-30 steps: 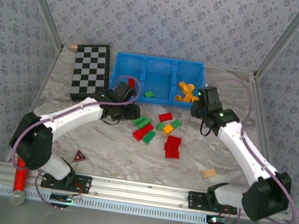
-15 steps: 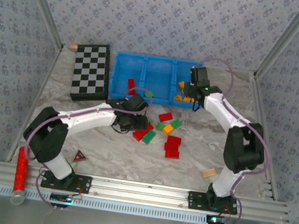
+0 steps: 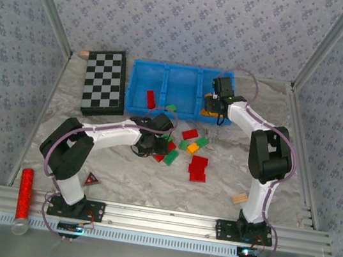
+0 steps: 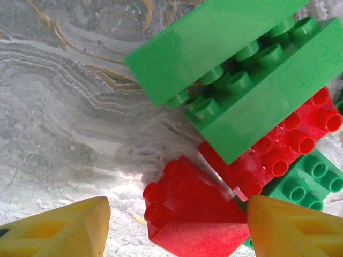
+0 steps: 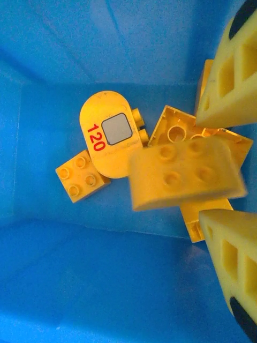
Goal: Sort the legos into containers by color
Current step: Place the lego in the container, then pick up the lego from the center of the table.
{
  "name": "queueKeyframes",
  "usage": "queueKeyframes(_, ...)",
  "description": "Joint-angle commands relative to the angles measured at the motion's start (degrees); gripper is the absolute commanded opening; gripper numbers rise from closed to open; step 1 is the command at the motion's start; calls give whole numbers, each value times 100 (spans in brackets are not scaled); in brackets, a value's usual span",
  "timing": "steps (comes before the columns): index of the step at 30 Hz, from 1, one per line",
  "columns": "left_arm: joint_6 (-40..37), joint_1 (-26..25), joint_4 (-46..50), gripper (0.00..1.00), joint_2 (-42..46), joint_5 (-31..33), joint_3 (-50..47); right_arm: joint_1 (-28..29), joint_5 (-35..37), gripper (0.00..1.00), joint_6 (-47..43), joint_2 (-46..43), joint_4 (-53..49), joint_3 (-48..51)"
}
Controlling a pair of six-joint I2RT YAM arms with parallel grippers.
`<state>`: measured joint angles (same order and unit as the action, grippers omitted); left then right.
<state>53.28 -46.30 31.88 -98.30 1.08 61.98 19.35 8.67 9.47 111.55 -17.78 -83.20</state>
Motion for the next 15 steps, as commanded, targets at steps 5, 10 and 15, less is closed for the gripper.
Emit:
queueKeyframes(5,51,-30,37,66,-310,-120,13,19,-77,52,-58,-372,-102,-40)
queueKeyframes(10,34,-36,63,61,-269,-183,-133,92,-32,53,22,-932,-298,207)
queueKeyframes(15,17,-32,44,50,-192,-281,-480,189,-14,54,250,-1613,-687,663)
